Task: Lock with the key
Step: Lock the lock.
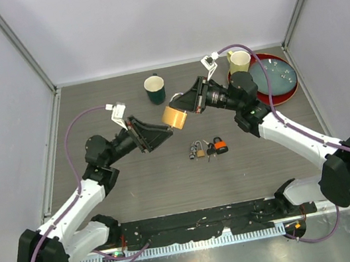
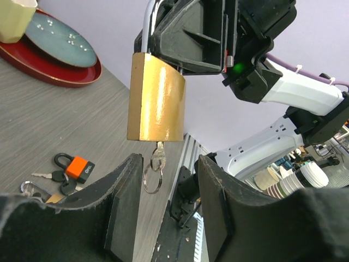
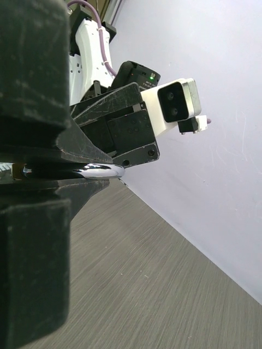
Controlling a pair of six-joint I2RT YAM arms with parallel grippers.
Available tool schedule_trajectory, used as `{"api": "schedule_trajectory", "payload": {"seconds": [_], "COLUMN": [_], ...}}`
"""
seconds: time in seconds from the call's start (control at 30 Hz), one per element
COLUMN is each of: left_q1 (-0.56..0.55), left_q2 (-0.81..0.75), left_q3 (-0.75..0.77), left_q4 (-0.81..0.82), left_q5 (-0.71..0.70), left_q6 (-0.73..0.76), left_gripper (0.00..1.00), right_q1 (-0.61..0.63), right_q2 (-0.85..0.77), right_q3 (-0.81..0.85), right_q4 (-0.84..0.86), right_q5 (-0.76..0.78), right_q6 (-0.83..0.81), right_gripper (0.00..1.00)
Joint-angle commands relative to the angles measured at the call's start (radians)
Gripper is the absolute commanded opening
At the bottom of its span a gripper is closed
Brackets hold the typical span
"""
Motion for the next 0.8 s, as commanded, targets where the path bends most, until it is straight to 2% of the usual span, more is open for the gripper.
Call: {"api": "schedule_trajectory", "payload": {"seconds": [0.0, 0.2, 0.37, 0.4, 0.43, 0.53, 0.77], "left_q1": [-0.002, -0.005, -0.01, -0.013, -0.013, -0.015, -0.018], "left_q2": [0.018, 0.066, 0.096, 0.096, 0.098, 0.099, 0.096], "left_q3": [-0.013, -0.007, -0.003, -0.001, -0.001, 0.0, -0.001], "left_q4": [0.127, 0.176, 0.212, 0.216, 0.218, 0.224, 0.229], "left_q5": [0.015, 0.034, 0.049, 0.049, 0.049, 0.054, 0.067], "left_q6": [-0.038, -0.064, -0.081, -0.08, -0.08, -0.084, -0.095], "left_gripper": [0.47, 0.42, 0.31, 0.27, 0.17, 0.0, 0.0], "right_q1": [0.002, 0.002, 0.0, 0.0, 0.002, 0.002, 0.0], "right_q2": [-0.058, -0.054, -0.054, -0.054, -0.054, -0.055, -0.043], "right_q3": [0.024, 0.023, 0.024, 0.024, 0.024, 0.023, 0.029], "right_q4": [0.139, 0.156, 0.156, 0.158, 0.158, 0.159, 0.156], "right_q5": [0.01, 0.013, 0.013, 0.014, 0.014, 0.019, 0.023], "right_q6": [0.038, 0.048, 0.049, 0.046, 0.045, 0.045, 0.04], "right_gripper": [0.01, 0.01, 0.01, 0.01, 0.01, 0.01, 0.01]}}
